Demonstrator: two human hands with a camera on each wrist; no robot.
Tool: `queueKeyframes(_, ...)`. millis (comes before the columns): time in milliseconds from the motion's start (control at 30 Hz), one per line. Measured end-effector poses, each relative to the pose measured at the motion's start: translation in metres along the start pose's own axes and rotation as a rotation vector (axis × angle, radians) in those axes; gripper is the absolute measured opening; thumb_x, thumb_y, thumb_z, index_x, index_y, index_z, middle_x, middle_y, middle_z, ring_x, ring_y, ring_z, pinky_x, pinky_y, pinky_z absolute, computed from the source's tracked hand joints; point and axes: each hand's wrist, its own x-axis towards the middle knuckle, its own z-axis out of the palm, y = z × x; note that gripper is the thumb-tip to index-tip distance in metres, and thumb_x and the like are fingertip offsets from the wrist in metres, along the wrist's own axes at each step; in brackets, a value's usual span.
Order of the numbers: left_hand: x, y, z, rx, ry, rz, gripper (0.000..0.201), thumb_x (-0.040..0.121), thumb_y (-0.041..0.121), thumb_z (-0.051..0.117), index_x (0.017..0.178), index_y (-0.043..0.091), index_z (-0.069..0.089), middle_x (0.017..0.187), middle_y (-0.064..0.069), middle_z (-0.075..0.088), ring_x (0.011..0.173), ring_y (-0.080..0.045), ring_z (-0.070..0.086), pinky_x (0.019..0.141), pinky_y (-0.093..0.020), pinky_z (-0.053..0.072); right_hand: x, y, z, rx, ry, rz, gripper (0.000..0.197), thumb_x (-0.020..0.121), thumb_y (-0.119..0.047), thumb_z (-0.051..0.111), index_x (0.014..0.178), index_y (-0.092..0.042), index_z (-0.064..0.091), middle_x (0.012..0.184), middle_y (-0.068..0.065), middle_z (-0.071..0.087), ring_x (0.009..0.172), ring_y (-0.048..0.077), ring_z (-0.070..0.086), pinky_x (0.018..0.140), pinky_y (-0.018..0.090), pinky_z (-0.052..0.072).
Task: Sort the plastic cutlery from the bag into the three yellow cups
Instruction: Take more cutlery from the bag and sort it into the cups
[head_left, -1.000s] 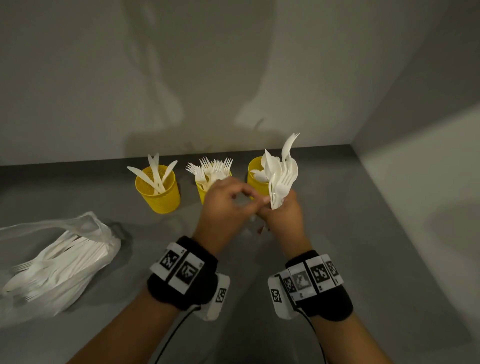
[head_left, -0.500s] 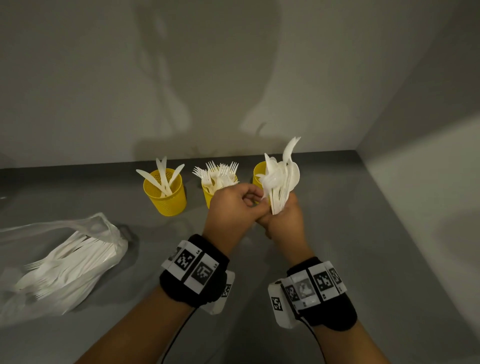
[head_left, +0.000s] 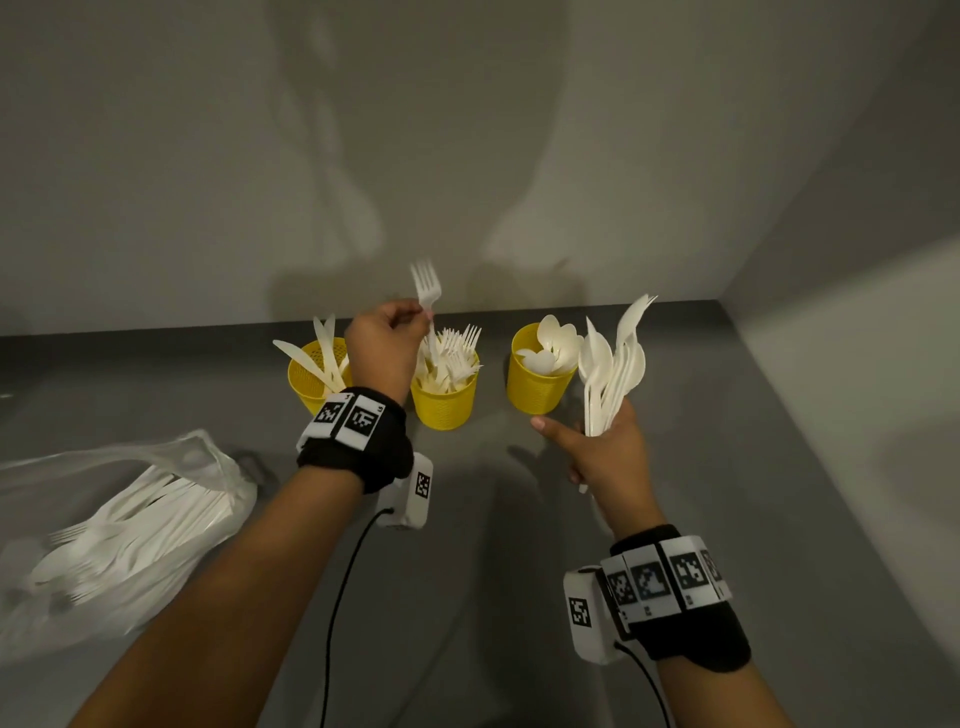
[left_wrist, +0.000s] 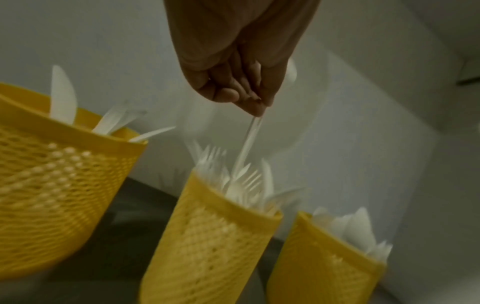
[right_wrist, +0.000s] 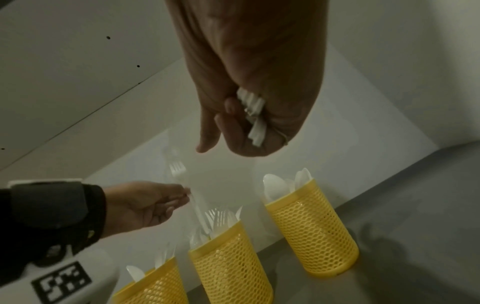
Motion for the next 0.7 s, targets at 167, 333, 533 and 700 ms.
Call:
queueKeyframes(167,-0.006,-0.036,0.006,0.400,-0.116,-0.028,0.021,0.077,0.022,0.069,0.094,0.009,0.072,0.099,-0.013,0.070,0.094,-0.028,0.063,0.082,-0.030,0.046,0.000,0.001,0.001,0.033,-0.021,0.013,0.060,0.064,-0.010,0.083,0.114,-0.010,0.050,0.060,0.000,0.044,0.035,0.003,0.040,0.036,0.020,0.036)
queueKeyframes(333,-0.021,-0.038,0.003,0.456,-0.056,0.022,0.059,0.063,0.019,0.080,0.116,0.016,0.056,0.122,-0.013,0.046,0.115,-0.028,0.045,0.097,-0.035,0.037,0.000,-0.001,0.000,0.011,-0.041,0.000,0.061,0.066,-0.012,0.083,0.116,-0.011,0.049,0.059,0.000,0.044,0.034,0.002,0.043,0.036,0.018,0.037)
queueKeyframes(533,-0.084,0.036,0.022,0.036,-0.468,0.051,0.008,0.080,0.019,0.068,0.079,0.027,0.066,0.065,0.019,0.062,0.059,0.008,0.054,0.059,-0.004,0.038,-0.006,-0.006,0.005,-0.025,-0.090,-0.048,0.045,0.068,-0.007,0.080,0.104,-0.012,0.054,0.059,0.000,0.047,0.035,0.003,0.044,0.034,0.017,0.036)
queueKeyframes(700,-0.103,0.043,0.037,-0.082,-0.573,-0.033,0.008,0.077,0.017,0.071,0.084,0.018,0.073,0.057,0.021,0.064,0.053,0.010,0.057,0.054,-0.003,0.040,-0.016,-0.006,0.007,-0.085,-0.090,-0.102,0.048,0.071,-0.010,0.077,0.110,-0.021,0.051,0.077,-0.010,0.058,0.064,0.000,0.060,0.047,0.010,0.042)
